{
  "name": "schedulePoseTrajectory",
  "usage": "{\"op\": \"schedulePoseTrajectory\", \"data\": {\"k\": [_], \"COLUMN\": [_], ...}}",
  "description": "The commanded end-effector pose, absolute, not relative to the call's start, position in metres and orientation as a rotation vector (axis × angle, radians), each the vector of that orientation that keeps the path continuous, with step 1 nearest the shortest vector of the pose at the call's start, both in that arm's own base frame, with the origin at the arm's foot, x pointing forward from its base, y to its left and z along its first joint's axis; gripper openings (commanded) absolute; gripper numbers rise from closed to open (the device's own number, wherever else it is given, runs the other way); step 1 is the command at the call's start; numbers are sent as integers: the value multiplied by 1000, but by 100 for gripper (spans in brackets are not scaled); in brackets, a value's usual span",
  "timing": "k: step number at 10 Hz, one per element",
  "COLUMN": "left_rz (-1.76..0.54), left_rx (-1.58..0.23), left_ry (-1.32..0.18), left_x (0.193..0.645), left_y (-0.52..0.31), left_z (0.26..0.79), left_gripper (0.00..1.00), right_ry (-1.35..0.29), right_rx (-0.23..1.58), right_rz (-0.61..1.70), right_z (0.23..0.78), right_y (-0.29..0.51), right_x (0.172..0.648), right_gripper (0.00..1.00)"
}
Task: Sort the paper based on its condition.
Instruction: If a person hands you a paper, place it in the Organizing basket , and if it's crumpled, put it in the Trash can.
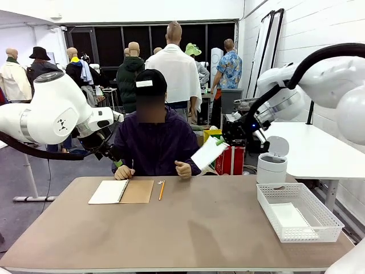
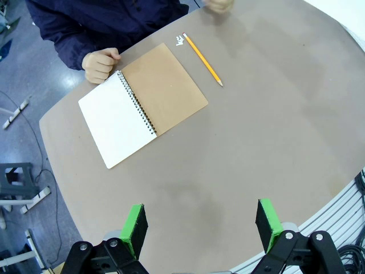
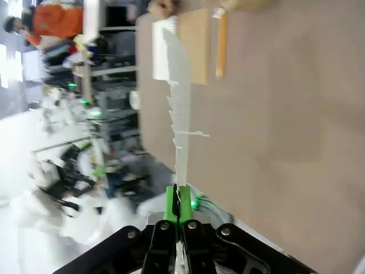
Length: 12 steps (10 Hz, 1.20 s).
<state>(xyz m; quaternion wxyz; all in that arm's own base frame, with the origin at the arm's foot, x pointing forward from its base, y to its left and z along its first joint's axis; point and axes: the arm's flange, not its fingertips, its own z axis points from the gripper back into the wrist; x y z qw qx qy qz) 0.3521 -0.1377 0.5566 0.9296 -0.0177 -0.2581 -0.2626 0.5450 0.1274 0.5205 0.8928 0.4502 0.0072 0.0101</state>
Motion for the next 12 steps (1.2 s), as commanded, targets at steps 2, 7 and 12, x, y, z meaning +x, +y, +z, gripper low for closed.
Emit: {"op": "schedulePoseTrajectory", "data": {"k": [2, 7, 12], "left_rz": [-536, -536, -536], "left_rx": [-48, -48, -48], "left_ry": [-531, -531, -531], "left_x": [352, 352, 352], "left_y": [-137, -137, -137], "left_z": [558, 558, 558], "left_gripper": [100, 100, 100], "right_ry": [-68, -37, -91], "right_rx": [633, 539, 477], "right_rz": [160, 165, 125], "right_z": [514, 517, 512], "right_y": [94, 77, 66], "right_x": [491, 482, 472], "right_gripper": [0, 0, 0]}}
